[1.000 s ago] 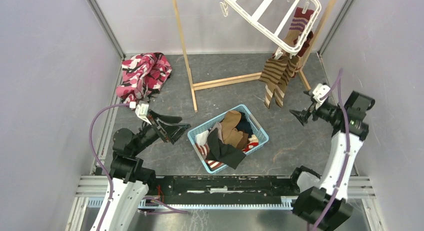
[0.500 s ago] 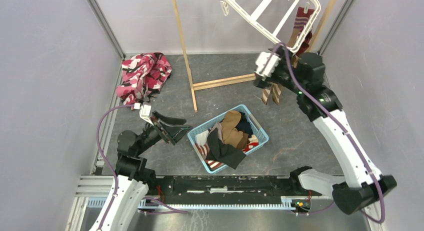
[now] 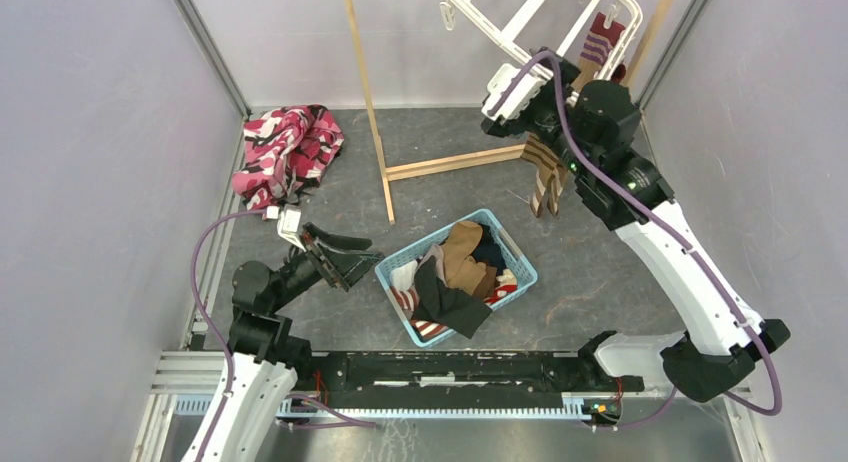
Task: Clip the socks to the hanger
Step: Rotate the hanger at the clothesline.
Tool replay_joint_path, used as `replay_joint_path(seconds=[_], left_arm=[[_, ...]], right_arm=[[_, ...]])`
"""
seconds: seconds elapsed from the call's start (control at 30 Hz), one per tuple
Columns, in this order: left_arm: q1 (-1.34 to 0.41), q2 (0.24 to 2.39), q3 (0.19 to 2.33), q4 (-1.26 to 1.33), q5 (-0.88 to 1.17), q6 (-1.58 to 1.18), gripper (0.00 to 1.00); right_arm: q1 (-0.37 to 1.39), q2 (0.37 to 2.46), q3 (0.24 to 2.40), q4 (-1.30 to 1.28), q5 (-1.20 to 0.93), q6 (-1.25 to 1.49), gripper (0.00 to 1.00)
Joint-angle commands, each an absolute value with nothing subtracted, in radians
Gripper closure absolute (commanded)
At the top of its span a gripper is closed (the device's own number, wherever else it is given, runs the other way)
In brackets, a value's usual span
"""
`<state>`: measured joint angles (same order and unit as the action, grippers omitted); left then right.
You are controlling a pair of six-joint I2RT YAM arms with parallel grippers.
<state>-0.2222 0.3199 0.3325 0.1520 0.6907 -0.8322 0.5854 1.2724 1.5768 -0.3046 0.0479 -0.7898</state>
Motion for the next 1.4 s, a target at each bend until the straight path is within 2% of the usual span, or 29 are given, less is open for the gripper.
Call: replay_joint_path(seconds=[0.0, 0.1, 0.3, 0.53, 0.67, 0.73, 0.8, 1.1, 1.37], left_arm=[[-0.223, 0.332, 0.368, 0.173, 0.698, -0.835, 0.00], [-0.223, 0.344, 0.359, 0.189, 0.701, -0.843, 0.00], [-0.222, 0.333, 0.349, 0.193, 0.705, -0.851, 0.00], [-0.222, 0.336, 0.346, 0.192, 0.707, -0.850, 0.00], [-0.222, 0.347, 0.355, 0.199, 0.708, -0.850, 0.00], [-0.222, 0.354, 0.359, 0.207, 0.713, -0.852, 0.00], [-0.223, 0.362, 0.365, 0.217, 0.715, -0.855, 0.00], [-0.233, 0.458, 0.394, 0.371, 0.727, -0.919, 0.03], [-0.359, 0.655, 0.567, 0.467, 0.586, -0.739, 0.06]], right_arm=[[0.590, 1.308, 1.695, -0.272, 0.108, -0.791, 0.11], [0.591, 1.402, 1.790, -0.303, 0.150, -0.813, 0.11], [0.590, 1.505, 1.840, -0.253, 0.237, -0.866, 0.14], [0.588, 1.508, 1.779, -0.189, 0.324, -0.933, 0.21], [0.571, 1.465, 1.694, -0.143, 0.355, -0.967, 0.34], [0.551, 1.449, 1.674, -0.141, 0.349, -0.968, 0.46], [0.520, 1.432, 1.654, -0.146, 0.326, -0.963, 0.57], [0.391, 1.310, 1.523, -0.139, 0.140, -1.039, 0.77], [0.245, 1.246, 1.476, -0.190, -0.136, -1.173, 0.78]])
